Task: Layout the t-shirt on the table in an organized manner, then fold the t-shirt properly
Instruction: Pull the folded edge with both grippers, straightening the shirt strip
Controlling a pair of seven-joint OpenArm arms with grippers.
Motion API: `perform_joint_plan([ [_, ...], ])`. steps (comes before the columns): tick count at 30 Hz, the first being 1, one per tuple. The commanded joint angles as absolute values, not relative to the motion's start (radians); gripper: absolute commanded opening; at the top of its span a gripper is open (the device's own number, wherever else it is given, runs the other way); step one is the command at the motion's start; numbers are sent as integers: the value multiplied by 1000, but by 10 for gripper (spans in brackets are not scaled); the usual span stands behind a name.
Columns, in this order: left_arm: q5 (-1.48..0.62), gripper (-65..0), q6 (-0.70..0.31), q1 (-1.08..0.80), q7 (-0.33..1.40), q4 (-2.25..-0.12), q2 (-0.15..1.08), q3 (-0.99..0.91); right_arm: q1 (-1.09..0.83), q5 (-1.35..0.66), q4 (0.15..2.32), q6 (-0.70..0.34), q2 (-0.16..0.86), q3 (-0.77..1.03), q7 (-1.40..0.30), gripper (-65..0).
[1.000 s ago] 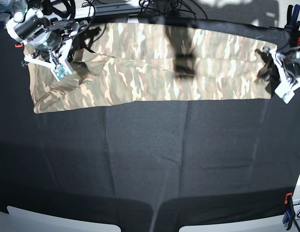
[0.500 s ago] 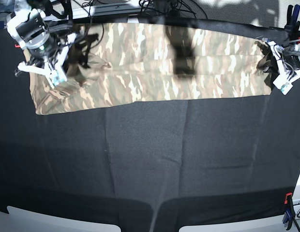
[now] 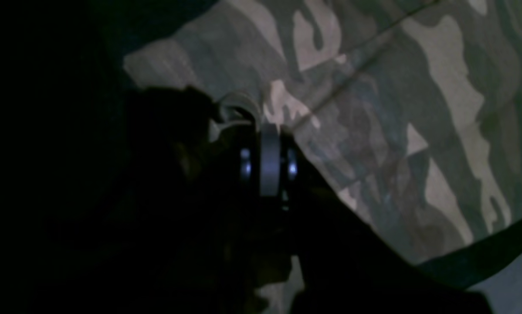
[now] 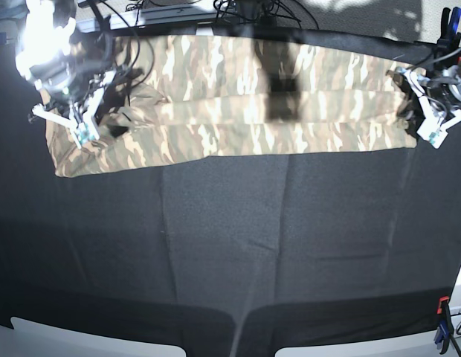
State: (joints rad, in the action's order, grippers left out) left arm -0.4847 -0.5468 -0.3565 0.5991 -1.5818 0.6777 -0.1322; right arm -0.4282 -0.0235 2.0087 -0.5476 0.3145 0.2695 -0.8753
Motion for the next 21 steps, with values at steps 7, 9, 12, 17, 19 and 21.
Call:
perform_joint_plan([
  [7, -482, -650, -538, -352, 583, -1591, 682, -144, -315, -11, 1874, -542, 327, 275, -863, -650],
  [9, -482, -650, -538, -352, 583, -1591, 682, -144, -311, -12, 1856, -542, 327, 275, -864, -650],
  [12, -482, -650, -538, -352, 582, -1591, 682, -144, -311, -73, 1855, -542, 327, 275, -903, -650],
  [17, -482, -650, -538, -351, 581, -1591, 682, -144, -311, -83, 1855, -542, 327, 275, -939, -579],
  [19, -482, -609, -538, -349, 570, -1591, 682, -144, -311, -82, 1855, -542, 327, 275, -931, -446],
  [21, -482, -519, -538, -349, 548, -1591, 682, -144, -310, -82, 1855, -542, 327, 275, -895, -369],
])
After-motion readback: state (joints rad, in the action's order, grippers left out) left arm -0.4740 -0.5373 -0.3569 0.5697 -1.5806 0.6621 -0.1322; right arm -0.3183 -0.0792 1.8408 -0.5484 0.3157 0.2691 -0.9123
